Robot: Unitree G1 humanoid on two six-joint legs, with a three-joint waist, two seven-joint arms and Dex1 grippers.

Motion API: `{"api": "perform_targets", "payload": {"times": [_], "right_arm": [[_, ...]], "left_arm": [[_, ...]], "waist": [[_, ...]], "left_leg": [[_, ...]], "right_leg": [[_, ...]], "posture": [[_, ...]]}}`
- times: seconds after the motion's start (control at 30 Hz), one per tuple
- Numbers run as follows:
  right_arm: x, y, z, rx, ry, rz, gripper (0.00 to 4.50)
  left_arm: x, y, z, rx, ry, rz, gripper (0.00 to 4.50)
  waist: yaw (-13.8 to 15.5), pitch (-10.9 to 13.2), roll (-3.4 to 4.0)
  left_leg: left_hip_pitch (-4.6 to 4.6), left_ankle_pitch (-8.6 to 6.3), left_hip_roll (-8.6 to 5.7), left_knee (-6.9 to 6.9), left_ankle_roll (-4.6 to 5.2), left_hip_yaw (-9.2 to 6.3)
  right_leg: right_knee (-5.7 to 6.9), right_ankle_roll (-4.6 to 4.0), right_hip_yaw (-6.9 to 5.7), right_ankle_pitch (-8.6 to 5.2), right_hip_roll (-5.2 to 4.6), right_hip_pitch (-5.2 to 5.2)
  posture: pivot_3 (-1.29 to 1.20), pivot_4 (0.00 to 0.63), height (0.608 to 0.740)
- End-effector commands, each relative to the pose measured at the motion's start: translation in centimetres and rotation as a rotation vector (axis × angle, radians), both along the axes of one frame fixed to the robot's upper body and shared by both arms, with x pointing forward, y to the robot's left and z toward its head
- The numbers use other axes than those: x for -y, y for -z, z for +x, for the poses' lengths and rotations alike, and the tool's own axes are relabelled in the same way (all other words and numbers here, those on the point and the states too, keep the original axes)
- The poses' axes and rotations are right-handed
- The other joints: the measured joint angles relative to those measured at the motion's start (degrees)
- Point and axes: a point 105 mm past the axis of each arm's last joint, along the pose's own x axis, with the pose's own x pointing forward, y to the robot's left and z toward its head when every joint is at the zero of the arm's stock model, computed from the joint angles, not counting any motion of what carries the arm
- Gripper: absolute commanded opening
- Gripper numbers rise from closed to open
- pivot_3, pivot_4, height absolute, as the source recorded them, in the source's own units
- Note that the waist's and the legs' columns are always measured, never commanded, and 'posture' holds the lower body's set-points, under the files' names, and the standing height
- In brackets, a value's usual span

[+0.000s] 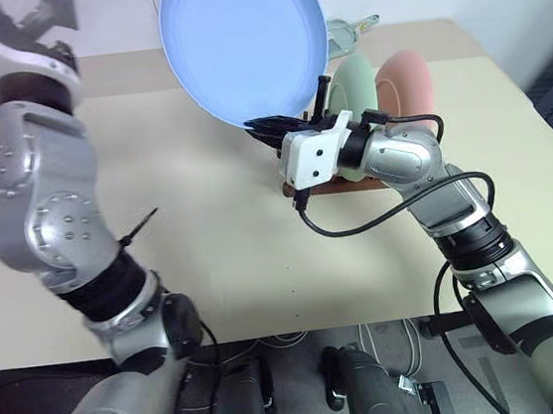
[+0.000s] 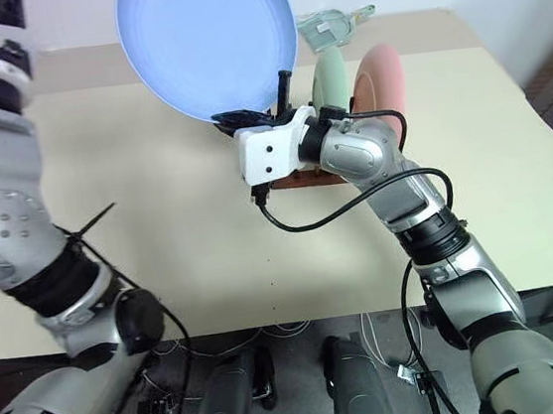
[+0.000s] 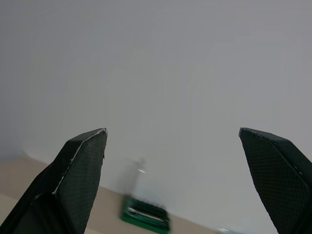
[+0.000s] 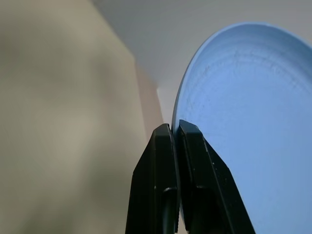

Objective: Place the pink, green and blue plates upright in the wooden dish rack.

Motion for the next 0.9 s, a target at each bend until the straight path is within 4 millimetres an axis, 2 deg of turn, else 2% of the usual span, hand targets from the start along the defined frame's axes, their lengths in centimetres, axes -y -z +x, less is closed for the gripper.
{"api": "perform_targets", "payload": {"times": [0.03, 0.1, 0.17, 0.33, 0.43, 0.5, 0.6, 0.77, 0.9], "right_arm": [[0.0, -3.2, -1.7, 0.004, -0.083, 0.132, 0.0], [-0.2, -5.0, -3.0, -0.134, -0.195, 0.287, 0.0], [-0.2, -6.1, -4.0, -0.313, -0.302, 0.417, 0.0], [0.9, -6.6, -4.5, -0.68, -0.404, 0.624, 0.0], [1.3, -6.2, -4.3, -0.851, -0.417, 0.71, 0.0], [1.4, -6.2, -4.0, -0.925, -0.411, 0.766, 0.0], [1.9, -6.5, -3.1, -0.988, -0.382, 0.853, 0.0], [2.8, -6.2, -1.0, -1.067, -0.284, 0.974, 0.0], [3.0, -5.9, -0.4, -1.112, -0.251, 1.01, 0.0]], "left_arm": [[-0.5, -0.3, -0.5, 0.022, -0.015, 0.114, 4.44], [-1.0, 2.8, -0.1, -0.07, 0.031, 0.299, 4.44], [-0.3, 6.4, 0.0, -0.153, 0.144, 0.425, 4.44], [2.7, 14.6, -1.0, -0.321, 0.429, 0.57, 4.44], [5.3, 17.5, -2.5, -0.363, 0.62, 0.599, 4.44], [6.8, 19.1, -3.5, -0.397, 0.707, 0.671, 4.44], [7.8, 20.6, -4.2, -0.42, 0.766, 0.719, 4.44], [8.8, 21.3, -4.3, -0.421, 0.799, 0.714, 4.44], [9.1, 21.7, -4.3, -0.426, 0.806, 0.702, 4.44]], "waist": [[0.03, -0.01, -0.02], [-0.31, -0.03, -0.02], [-0.67, -0.06, 0.06], [-0.2, -0.07, 0.02], [-0.23, -0.07, 0.03], [-0.31, -0.07, 0.03], [-0.37, -0.07, 0.08], [-0.36, -0.09, 0.13], [-0.33, -0.09, 0.14]], "left_leg": [[-0.01, 0.01, 0.0, 0.01, -0.01, -0.02], [0.0, 0.01, 0.0, 0.02, -0.01, -0.02], [0.06, 0.01, 0.0, -0.03, -0.03, 0.06], [0.04, -0.07, 0.06, -0.05, 0.03, -0.04], [0.01, -0.22, 0.05, -0.05, -0.03, -0.04], [0.0, -0.22, 0.09, -0.06, -0.03, -0.03], [-0.03, -0.22, 0.12, -0.13, -0.04, -0.02], [-0.04, -0.21, 0.16, -0.15, -0.04, 0.03], [-0.07, -0.12, 0.15, -0.15, 0.13, 0.06]], "right_leg": [[0.0, 0.0, 0.0, 0.0, 0.0, 0.0], [-0.01, 0.0, 0.0, 0.0, -0.02, 0.02], [0.04, -0.01, 0.04, 0.01, -0.06, -0.01], [0.08, -0.2, 0.0, 0.08, -0.07, -0.06], [-0.01, -0.55, 0.0, 0.05, -0.18, -0.09], [-0.11, -0.63, 0.01, 0.09, -0.23, -0.1], [-0.12, -0.67, 0.02, 0.11, -0.22, -0.21], [-0.12, -0.68, 0.02, 0.11, -0.18, -0.23], [-0.15, -0.67, 0.02, 0.11, -0.1, -0.23]], "posture": [[0.0, 0.15, 0.74], [0.0, 0.15, 0.74], [0.0, 0.15, 0.74], [0.0, 0.15, 0.74], [0.0, 0.15, 0.74], [0.0, 0.15, 0.74], [0.0, 0.15, 0.74], [0.0, 0.15, 0.74], [0.0, 0.15, 0.74]]}}
